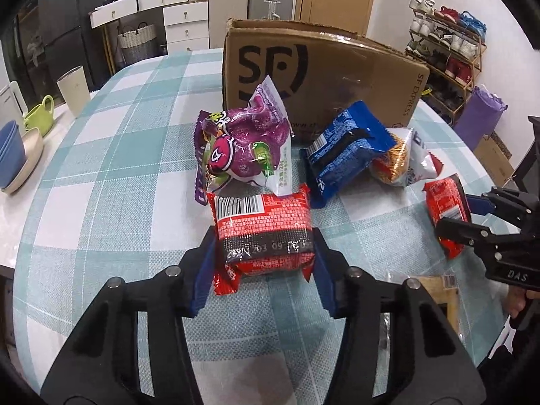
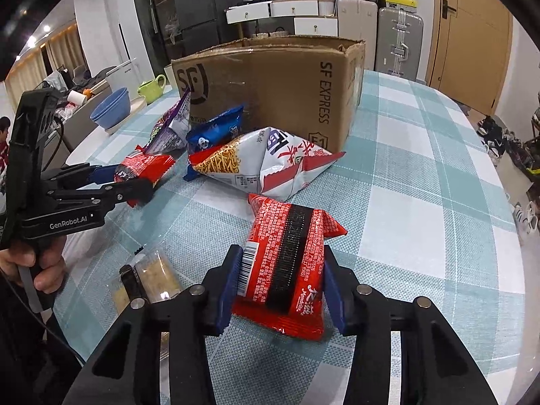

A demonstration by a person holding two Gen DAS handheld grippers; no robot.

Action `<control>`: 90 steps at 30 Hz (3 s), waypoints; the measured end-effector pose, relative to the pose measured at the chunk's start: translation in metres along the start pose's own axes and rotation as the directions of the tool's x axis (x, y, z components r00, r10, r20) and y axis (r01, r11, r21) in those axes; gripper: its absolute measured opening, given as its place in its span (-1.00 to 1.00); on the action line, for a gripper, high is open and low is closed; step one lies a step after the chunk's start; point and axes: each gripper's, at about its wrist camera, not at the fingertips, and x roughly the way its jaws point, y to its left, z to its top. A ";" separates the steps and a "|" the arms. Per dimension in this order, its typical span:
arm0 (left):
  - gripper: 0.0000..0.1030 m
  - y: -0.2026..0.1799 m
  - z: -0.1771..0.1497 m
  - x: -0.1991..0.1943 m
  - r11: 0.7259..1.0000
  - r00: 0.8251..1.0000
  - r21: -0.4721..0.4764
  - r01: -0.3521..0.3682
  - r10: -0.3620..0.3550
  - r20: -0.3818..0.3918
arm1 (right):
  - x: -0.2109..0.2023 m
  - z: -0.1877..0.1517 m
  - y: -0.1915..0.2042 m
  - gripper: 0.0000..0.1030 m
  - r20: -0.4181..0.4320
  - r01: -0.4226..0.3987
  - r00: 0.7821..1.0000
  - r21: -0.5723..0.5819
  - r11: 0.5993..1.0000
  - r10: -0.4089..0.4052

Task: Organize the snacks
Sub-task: 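Lift both held red packs and carry them over the cardboard box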

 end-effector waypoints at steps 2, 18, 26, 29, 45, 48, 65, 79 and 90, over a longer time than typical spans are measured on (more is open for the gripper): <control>-0.06 0.001 -0.002 -0.006 1.000 1.000 -0.004 0.006 -0.006 0.011 | -0.003 0.001 0.000 -0.12 0.015 -0.003 1.000 0.003 1.000 0.003; -0.06 0.000 -0.001 -0.055 0.999 0.992 -0.020 0.050 -0.047 0.115 | -0.040 0.012 -0.009 -0.12 0.157 0.005 0.987 0.047 0.999 -0.012; -0.06 -0.001 0.009 -0.074 0.999 0.986 -0.031 0.044 -0.039 0.160 | -0.058 0.022 -0.010 -0.12 0.221 0.000 0.975 0.043 0.999 -0.010; -0.06 -0.002 0.014 -0.078 0.999 0.985 -0.027 0.044 -0.038 0.171 | -0.064 0.027 -0.009 -0.12 0.241 -0.002 0.971 0.036 0.999 -0.007; -0.06 -0.006 0.053 -0.085 0.999 0.977 -0.024 0.040 -0.034 0.213 | -0.069 0.069 -0.006 -0.12 0.279 -0.020 0.960 0.007 1.000 0.017; -0.06 -0.006 0.063 -0.083 0.999 0.977 -0.025 0.038 -0.032 0.211 | -0.070 0.081 -0.007 -0.12 0.295 -0.025 0.955 0.000 1.000 0.023; -0.06 0.002 0.130 -0.080 1.000 0.972 -0.021 0.022 -0.016 0.236 | -0.057 0.137 -0.010 -0.12 0.310 -0.037 0.950 -0.023 0.999 0.043; -0.06 -0.001 0.174 -0.054 0.999 0.969 0.015 0.033 -0.036 0.246 | -0.033 0.164 -0.018 -0.12 0.304 -0.026 0.952 -0.024 0.999 0.032; -0.06 -0.006 0.198 -0.023 0.999 0.973 0.023 0.037 -0.041 0.227 | -0.017 0.179 -0.033 -0.12 0.303 -0.046 0.952 -0.003 0.999 0.045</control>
